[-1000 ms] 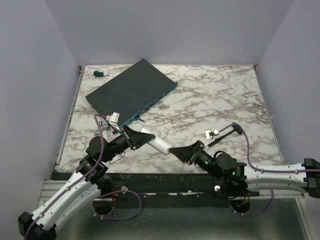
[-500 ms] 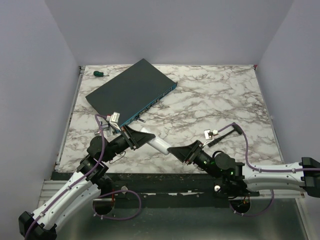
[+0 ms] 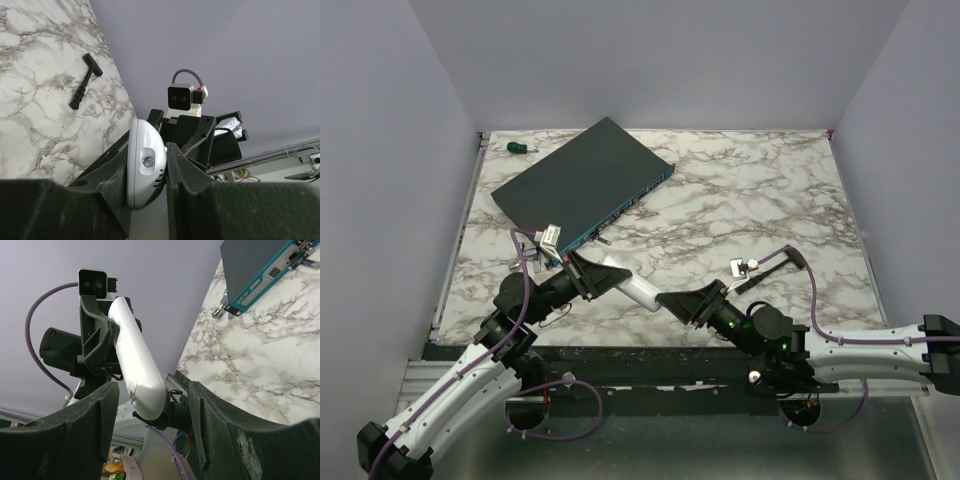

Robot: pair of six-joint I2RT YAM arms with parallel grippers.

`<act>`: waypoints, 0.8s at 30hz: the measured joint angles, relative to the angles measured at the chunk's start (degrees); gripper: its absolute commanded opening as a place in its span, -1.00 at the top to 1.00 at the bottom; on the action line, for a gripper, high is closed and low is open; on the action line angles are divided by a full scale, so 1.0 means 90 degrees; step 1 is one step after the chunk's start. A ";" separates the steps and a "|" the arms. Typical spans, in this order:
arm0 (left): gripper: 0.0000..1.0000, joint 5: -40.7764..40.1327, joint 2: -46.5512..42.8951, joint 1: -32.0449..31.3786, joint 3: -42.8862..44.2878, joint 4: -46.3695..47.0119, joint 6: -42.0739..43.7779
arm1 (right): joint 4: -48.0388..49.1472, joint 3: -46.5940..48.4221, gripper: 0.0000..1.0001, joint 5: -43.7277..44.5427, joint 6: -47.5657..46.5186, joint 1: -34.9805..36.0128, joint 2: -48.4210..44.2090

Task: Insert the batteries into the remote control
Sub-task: Remove the battery cover from the center of the board.

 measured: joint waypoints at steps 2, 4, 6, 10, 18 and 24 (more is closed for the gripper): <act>1.00 0.0017 0.0000 0.0000 -0.0010 0.0002 0.0000 | 0.0027 0.0000 -0.31 0.0000 -0.0029 0.0000 0.0000; 1.00 0.0019 -0.0002 0.0000 -0.0022 0.0002 -0.0002 | 0.0029 0.0000 -0.30 0.0000 -0.0041 0.0000 0.0000; 1.00 0.0019 -0.0002 0.0000 -0.0029 0.0000 -0.0017 | 0.0032 0.0000 -0.27 0.0000 -0.0044 0.0000 0.0000; 1.00 0.0015 -0.0032 0.0000 -0.0070 0.0002 -0.0063 | 0.0036 -0.0012 -0.23 -0.0005 -0.0041 0.0000 -0.0046; 1.00 -0.0214 -0.0352 0.0000 -0.0206 -0.0019 -0.0262 | 0.0070 -0.0172 -0.16 -0.0005 -0.0019 0.0000 -0.0194; 1.00 -0.0491 -0.0636 0.0000 -0.0384 -0.0078 -0.0408 | 0.0073 -0.0172 -0.16 -0.0005 -0.0015 0.0000 -0.0180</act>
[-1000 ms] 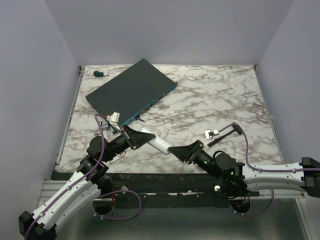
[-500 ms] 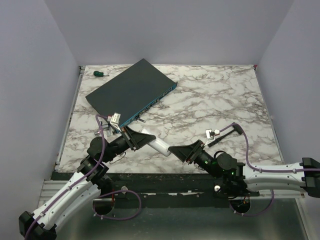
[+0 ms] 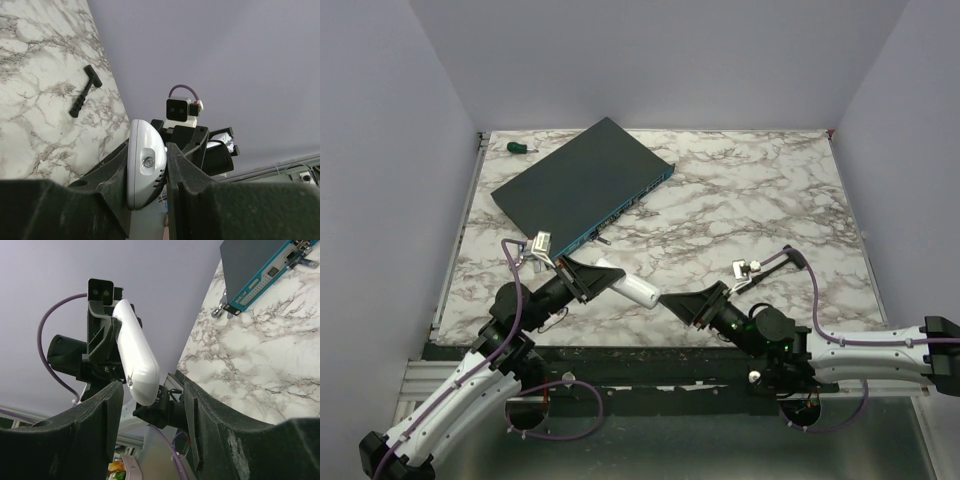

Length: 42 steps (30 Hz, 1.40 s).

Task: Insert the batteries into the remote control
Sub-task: Remove the battery cover from the center of the board.

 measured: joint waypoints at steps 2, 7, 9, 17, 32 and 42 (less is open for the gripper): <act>1.00 -0.0032 -0.0015 0.0000 0.0000 -0.0019 -0.0012 | 0.0002 0.0000 -0.15 0.0000 -0.0002 0.0000 0.0044; 1.00 -0.0075 -0.0022 0.0000 -0.0002 -0.0024 -0.0046 | 0.0005 0.0000 -0.16 0.0000 -0.0002 0.0000 0.0192; 1.00 -0.0092 -0.0024 0.0000 -0.0002 -0.0027 -0.0051 | 0.0005 0.0000 -0.16 0.0000 -0.0002 0.0000 0.0231; 1.00 -0.0136 -0.0027 0.0000 -0.0007 -0.0027 -0.0080 | 0.0160 0.0007 -0.16 0.0002 -0.0005 0.0000 0.0299; 1.00 -0.0141 -0.0027 0.0000 -0.0056 -0.0024 -0.0092 | 0.0338 0.0022 -0.16 0.0012 -0.0005 0.0000 0.0491; 1.00 -0.0141 -0.0058 0.0000 -0.0087 -0.0022 -0.0092 | 0.0340 0.0022 -0.16 0.0117 0.0005 0.0000 0.0491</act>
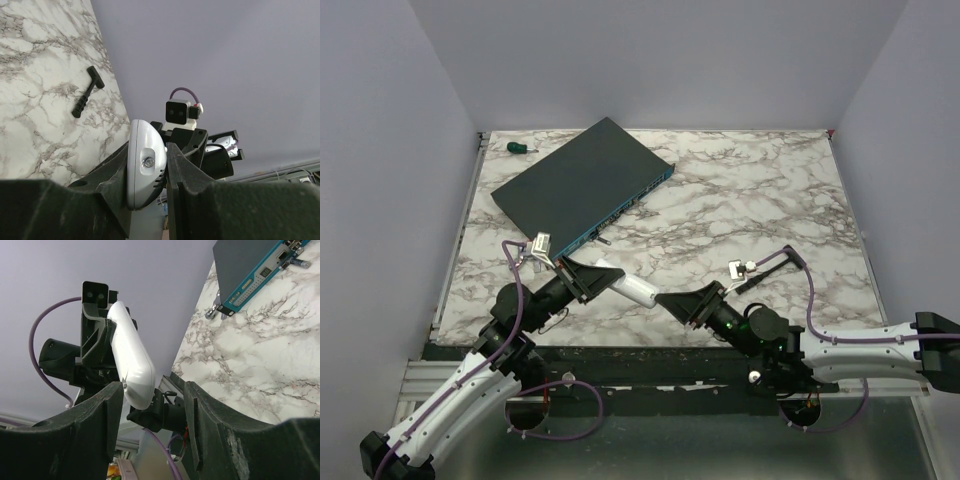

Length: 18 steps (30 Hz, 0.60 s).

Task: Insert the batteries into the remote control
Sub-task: Remove the battery cover from the center of the board.

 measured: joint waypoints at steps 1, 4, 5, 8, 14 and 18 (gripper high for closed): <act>1.00 0.0000 0.0000 0.0000 -0.0005 0.0000 0.0000 | 0.0000 0.0000 -0.16 0.0005 0.0005 0.0000 0.0000; 1.00 0.0000 0.0000 0.0000 -0.0027 -0.0002 0.0000 | 0.0000 0.0000 -0.16 0.0010 0.0032 0.0000 0.0012; 1.00 0.0000 0.0000 0.0000 -0.0032 -0.0002 0.0000 | 0.0005 0.0000 -0.16 0.0010 0.0039 0.0000 0.0024; 1.00 0.0000 0.0000 0.0000 -0.0032 -0.0002 0.0000 | 0.0010 0.0000 -0.16 0.0012 0.0056 0.0000 0.0100; 1.00 0.0000 0.0000 0.0000 -0.0041 -0.0005 0.0002 | 0.0092 0.0002 -0.16 0.0012 0.0138 0.0000 0.0204; 1.00 0.0000 0.0000 0.0000 -0.0041 -0.0005 0.0002 | 0.0104 0.0002 -0.16 0.0017 0.0146 0.0000 0.0216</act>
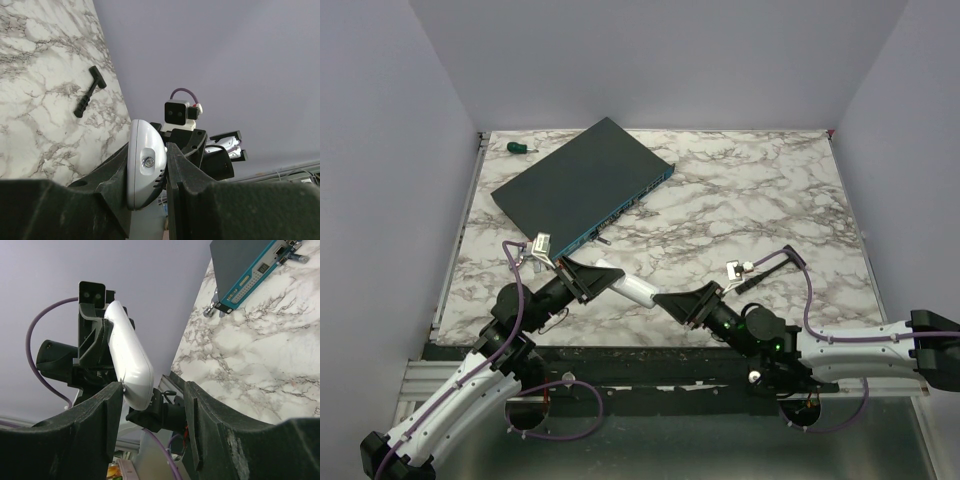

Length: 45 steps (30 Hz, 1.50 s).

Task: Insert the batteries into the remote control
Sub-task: Remove the battery cover from the center of the board.

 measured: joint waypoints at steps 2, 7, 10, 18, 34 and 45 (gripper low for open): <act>1.00 0.0000 0.0000 0.0000 -0.0005 0.0000 -0.0002 | 0.0012 0.0000 -0.16 0.0017 0.0000 0.0000 0.0010; 1.00 0.0000 0.0000 0.0000 -0.0015 0.0005 -0.0002 | 0.0022 0.0000 -0.16 0.0104 0.0000 0.0000 0.0024; 1.00 0.0000 0.0000 0.0000 -0.0024 0.0007 -0.0007 | 0.0024 0.0000 -0.16 0.0153 -0.0002 0.0000 0.0032; 1.00 -0.0017 0.0000 0.0000 -0.0034 0.0012 -0.0017 | 0.0036 0.0068 -0.16 0.0223 0.0012 0.0000 0.0141; 1.00 -0.0058 0.0024 0.0000 -0.0034 0.0010 -0.0017 | 0.0061 0.0102 -0.18 0.0272 0.0044 0.0000 0.0240; 1.00 -0.0075 0.0024 0.0000 -0.0034 0.0097 -0.0051 | 0.0053 0.0175 -0.29 0.0272 -0.0015 0.0000 0.0238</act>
